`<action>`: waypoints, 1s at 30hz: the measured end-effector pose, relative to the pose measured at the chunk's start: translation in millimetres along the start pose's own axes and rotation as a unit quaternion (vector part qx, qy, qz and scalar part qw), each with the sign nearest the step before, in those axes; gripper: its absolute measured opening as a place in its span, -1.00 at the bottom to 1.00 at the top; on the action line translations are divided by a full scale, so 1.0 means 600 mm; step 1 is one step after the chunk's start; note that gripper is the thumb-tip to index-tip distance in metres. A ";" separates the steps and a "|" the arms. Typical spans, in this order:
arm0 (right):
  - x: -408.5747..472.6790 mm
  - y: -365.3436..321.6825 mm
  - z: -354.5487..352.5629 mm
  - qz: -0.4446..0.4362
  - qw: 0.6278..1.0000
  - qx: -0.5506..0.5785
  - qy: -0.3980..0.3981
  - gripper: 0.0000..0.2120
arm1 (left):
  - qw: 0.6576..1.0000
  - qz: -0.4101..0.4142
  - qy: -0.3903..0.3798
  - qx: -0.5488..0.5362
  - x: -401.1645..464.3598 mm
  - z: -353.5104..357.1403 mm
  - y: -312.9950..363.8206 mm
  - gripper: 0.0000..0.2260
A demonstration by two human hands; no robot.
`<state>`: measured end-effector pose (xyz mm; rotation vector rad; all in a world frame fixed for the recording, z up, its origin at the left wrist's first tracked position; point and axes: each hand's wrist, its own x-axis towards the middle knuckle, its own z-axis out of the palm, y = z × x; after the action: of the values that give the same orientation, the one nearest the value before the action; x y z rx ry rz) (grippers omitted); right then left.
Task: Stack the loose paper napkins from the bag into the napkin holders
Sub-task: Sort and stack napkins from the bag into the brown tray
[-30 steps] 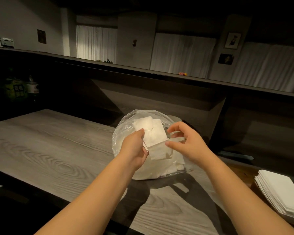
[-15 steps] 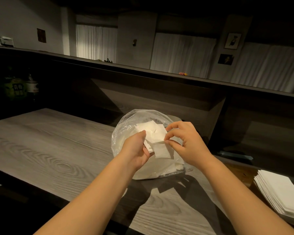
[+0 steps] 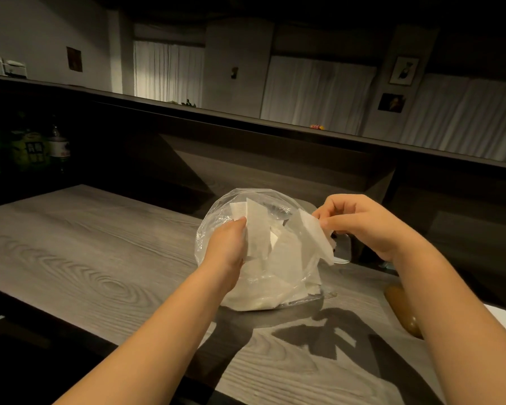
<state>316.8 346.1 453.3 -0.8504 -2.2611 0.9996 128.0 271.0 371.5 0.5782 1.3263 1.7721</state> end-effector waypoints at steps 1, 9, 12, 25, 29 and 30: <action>0.002 -0.002 0.001 0.003 1.000 0.006 -0.013 -0.93 | 1.000 -0.002 -0.003 0.003 -0.002 0.000 0.002 -0.82; 0.039 -0.010 0.044 0.051 0.997 -0.054 -0.031 -0.92 | 0.987 -0.098 -0.128 -0.020 -0.022 -0.005 0.005 -0.70; 0.049 -0.007 0.055 0.075 0.995 -0.066 0.003 -0.90 | 0.982 -0.109 -0.156 -0.013 -0.024 -0.011 0.006 -0.68; 0.022 0.036 0.055 -0.052 0.991 -0.072 -0.104 -0.70 | 0.980 -0.099 -0.173 0.009 -0.033 -0.010 0.011 -0.77; 0.028 0.038 0.062 -0.061 0.990 -0.120 -0.046 -0.60 | 0.979 -0.096 -0.181 0.009 -0.031 -0.009 0.008 -0.81; 0.031 0.039 0.063 -0.068 0.990 -0.126 -0.021 -0.62 | 0.978 -0.097 -0.184 0.008 -0.030 -0.008 0.007 -0.82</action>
<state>287.0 354.4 416.3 -0.7707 -2.4797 0.6865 132.6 252.7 376.0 0.7205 1.1004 1.4160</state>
